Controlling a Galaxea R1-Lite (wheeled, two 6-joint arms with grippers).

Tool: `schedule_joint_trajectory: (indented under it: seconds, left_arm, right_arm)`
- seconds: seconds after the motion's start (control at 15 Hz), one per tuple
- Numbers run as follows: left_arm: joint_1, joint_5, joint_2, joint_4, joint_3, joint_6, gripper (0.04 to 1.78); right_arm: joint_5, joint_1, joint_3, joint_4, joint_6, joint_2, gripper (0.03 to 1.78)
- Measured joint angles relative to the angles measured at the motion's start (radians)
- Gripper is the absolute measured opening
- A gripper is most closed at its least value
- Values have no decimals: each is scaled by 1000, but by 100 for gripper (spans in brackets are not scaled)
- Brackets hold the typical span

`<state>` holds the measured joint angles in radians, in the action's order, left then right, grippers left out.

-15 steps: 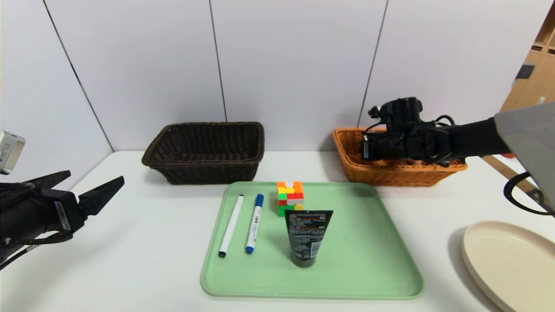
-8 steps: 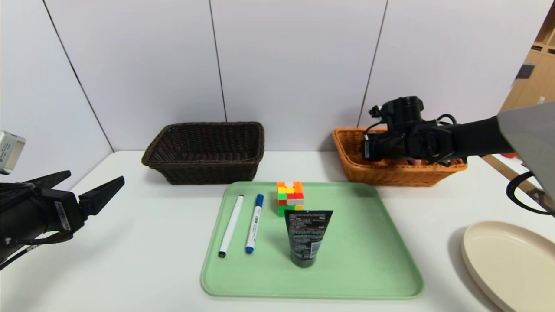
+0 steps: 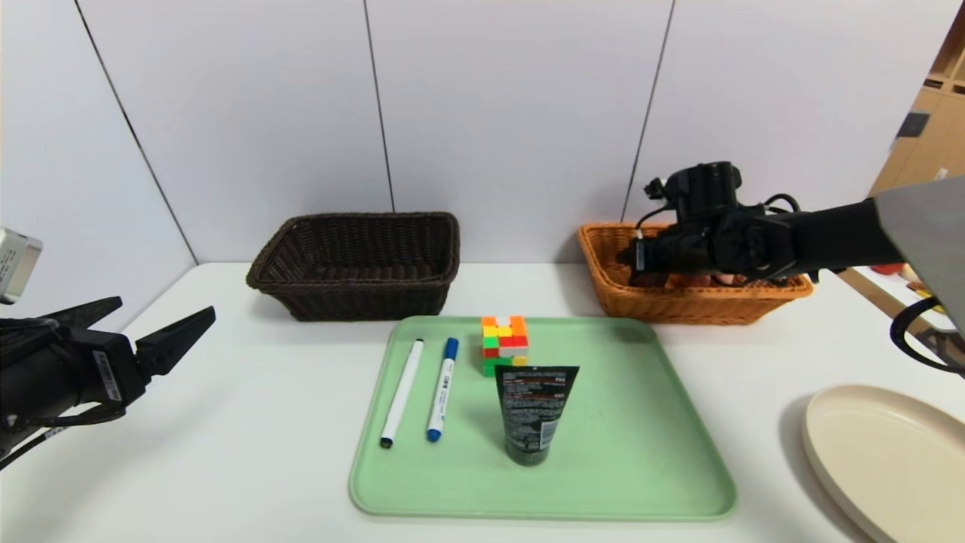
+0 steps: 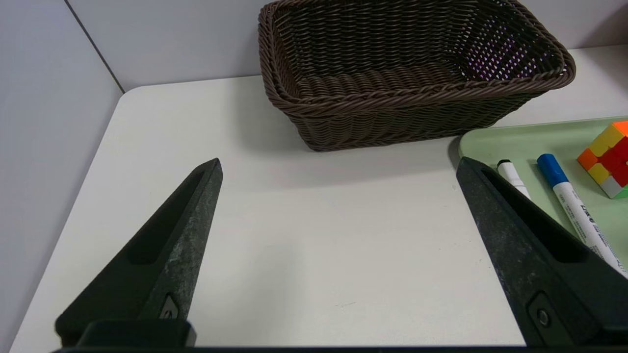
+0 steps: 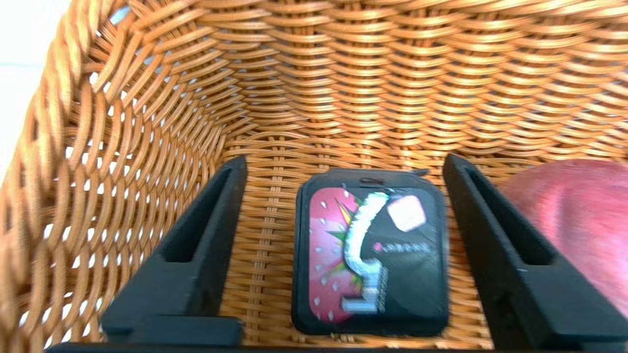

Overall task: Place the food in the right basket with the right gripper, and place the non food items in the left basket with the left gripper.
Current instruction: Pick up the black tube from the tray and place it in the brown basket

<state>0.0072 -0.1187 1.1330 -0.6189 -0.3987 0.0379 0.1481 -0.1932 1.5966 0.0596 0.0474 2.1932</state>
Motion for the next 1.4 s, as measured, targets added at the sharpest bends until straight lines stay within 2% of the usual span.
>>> schedule_joint_trajectory:
  seconds: [0.13,0.33,0.6,0.73,0.87,1.13,1.4]
  left_arm:
    - [0,1,-2,0,0,0,169]
    - [0,1,-6,0,0,0,169]
    - [0,3,-8,0,0,-2,169]
    - [0,2,-9,-1,-1,-4,169]
    - [0,3,-13,0,-1,-19,169]
    - [-1,3,-20,0,2,-43,169]
    - [-2,3,-20,-1,16,-57,169]
  right_arm:
    - [29,-4,-1,-8,-1,-34,147]
    - [40,-16,-26,-8,-5,-132,155]
    - [43,-36,-164,10,-8,-337,161]
    - [43,-48,-311,56,-10,-470,164]
    - [43,-51,-472,151,-20,-610,165]
    - [37,-22,-813,303,-47,-895,168]
    - [31,23,-1091,336,-46,-1119,169]
